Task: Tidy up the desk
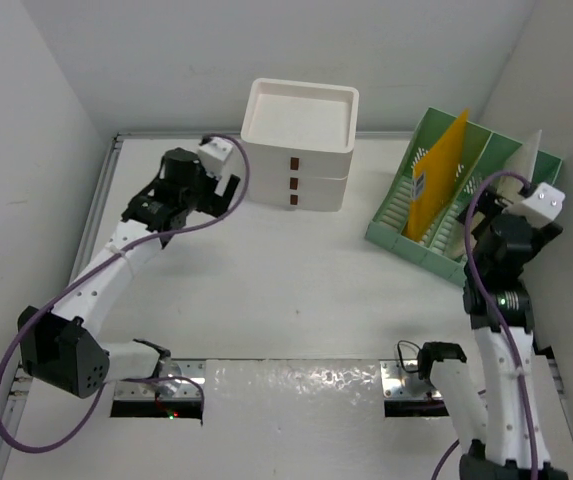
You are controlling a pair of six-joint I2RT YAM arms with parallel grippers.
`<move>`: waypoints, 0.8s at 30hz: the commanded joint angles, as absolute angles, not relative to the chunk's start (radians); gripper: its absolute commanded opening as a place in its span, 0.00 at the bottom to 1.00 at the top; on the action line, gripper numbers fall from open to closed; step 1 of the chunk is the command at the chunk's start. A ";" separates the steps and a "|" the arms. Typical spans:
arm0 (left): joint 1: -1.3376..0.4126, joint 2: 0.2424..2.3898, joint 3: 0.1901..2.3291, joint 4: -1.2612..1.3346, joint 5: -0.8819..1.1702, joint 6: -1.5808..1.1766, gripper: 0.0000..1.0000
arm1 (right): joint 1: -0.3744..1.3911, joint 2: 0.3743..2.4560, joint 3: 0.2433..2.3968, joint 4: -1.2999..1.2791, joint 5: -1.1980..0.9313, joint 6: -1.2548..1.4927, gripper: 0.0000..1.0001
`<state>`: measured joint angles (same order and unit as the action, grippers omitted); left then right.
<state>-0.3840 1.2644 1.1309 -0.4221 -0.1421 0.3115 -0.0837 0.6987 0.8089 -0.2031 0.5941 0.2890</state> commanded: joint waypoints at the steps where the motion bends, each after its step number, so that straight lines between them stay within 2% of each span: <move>1: -0.264 1.246 1.128 -0.425 -0.071 0.268 1.00 | -0.087 0.582 0.760 -0.524 0.617 0.373 0.99; 5: -0.198 1.213 1.074 -0.404 -0.054 0.288 1.00 | -0.087 0.454 0.749 -0.659 0.649 0.380 0.99; 9: -0.153 1.193 0.971 -0.345 -0.086 0.287 1.00 | -0.087 0.374 0.712 -0.724 0.578 0.400 0.99; 14: -0.095 1.161 0.847 -0.213 -0.129 0.302 0.99 | -0.087 0.339 0.614 -0.749 0.528 0.442 0.99; 24: -0.061 1.167 0.795 -0.221 -0.109 0.279 0.99 | -0.087 0.281 0.488 -0.707 0.526 0.526 0.99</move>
<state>-0.0700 1.1912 0.8047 -0.2779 -0.1108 0.2966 -0.0837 0.3061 0.5114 -0.7593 0.5339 0.4904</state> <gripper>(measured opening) 0.996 0.992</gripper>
